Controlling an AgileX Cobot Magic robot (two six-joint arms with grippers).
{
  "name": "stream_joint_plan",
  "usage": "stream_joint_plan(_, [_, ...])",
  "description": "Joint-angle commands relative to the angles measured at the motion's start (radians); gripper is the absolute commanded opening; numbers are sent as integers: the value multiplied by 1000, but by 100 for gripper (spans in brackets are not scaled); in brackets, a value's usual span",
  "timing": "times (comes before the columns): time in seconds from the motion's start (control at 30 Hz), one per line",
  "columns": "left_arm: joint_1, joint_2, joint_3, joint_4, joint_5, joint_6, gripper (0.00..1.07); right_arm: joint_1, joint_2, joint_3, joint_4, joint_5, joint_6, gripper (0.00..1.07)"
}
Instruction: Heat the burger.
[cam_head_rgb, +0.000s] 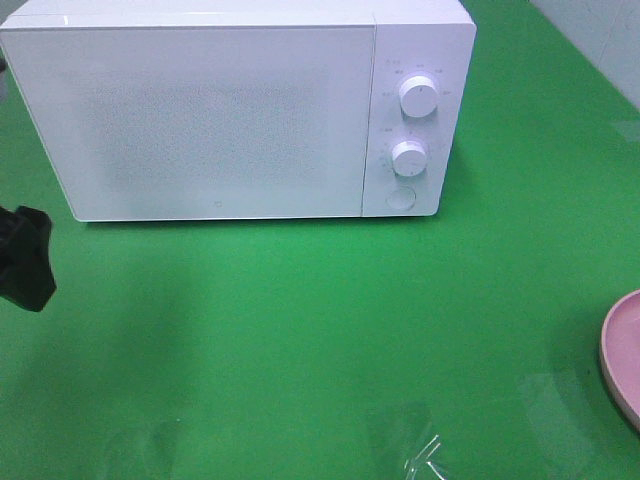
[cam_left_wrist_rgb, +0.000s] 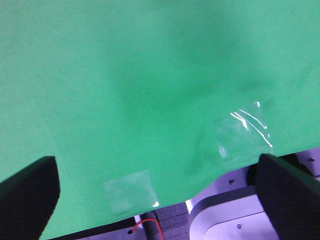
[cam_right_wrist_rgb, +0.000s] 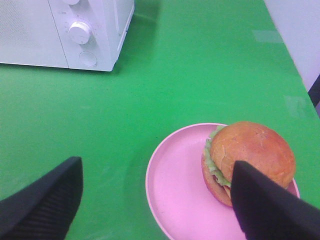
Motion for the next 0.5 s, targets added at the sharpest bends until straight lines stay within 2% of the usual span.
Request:
stream_joint_plan(0.03, [199,-30,3,-128,24,173,100,-7,-23,0,0,-1,-9,76])
stream_joint_plan(0.07, [199,-30,3,-128,24,173,100,-7,-23,0,0,-1,-9,76])
stream_joint_plan(0.1, [285,-46,3,-166,38,231,100,-7,-23,0,0,-1,-9,76])
stream_joint_plan(0.13, [285,-46,3,-166,38,231,100,-7,-23,0,0,-1,-9,76])
stream_joint_plan(0.17, [376,-67,3,-190,60,284,100,-7,-23,0,0,-1,-9,76])
stream_joint_plan(0.27, [420,-80,3,-200,69,298,100,-7,-23,0,0,-1,-9,76])
stream_joint_plan(0.3, [479,-110,5,-237,78,298,100,-7,-23,0,0,-1,-9,76])
stream_joint_plan(0.33, [479,-110,5,-237,78,298,100,-7,-23,0,0,-1,-9,76])
stream_joint_plan(0.37, [516,-153,18,-263,65,306,100,-7,-23,0,1,-1,-9,76])
stream_joint_plan(0.5, [530,-257,85,-245,56,312,100,-7,-23,0,1,-1,-9,76])
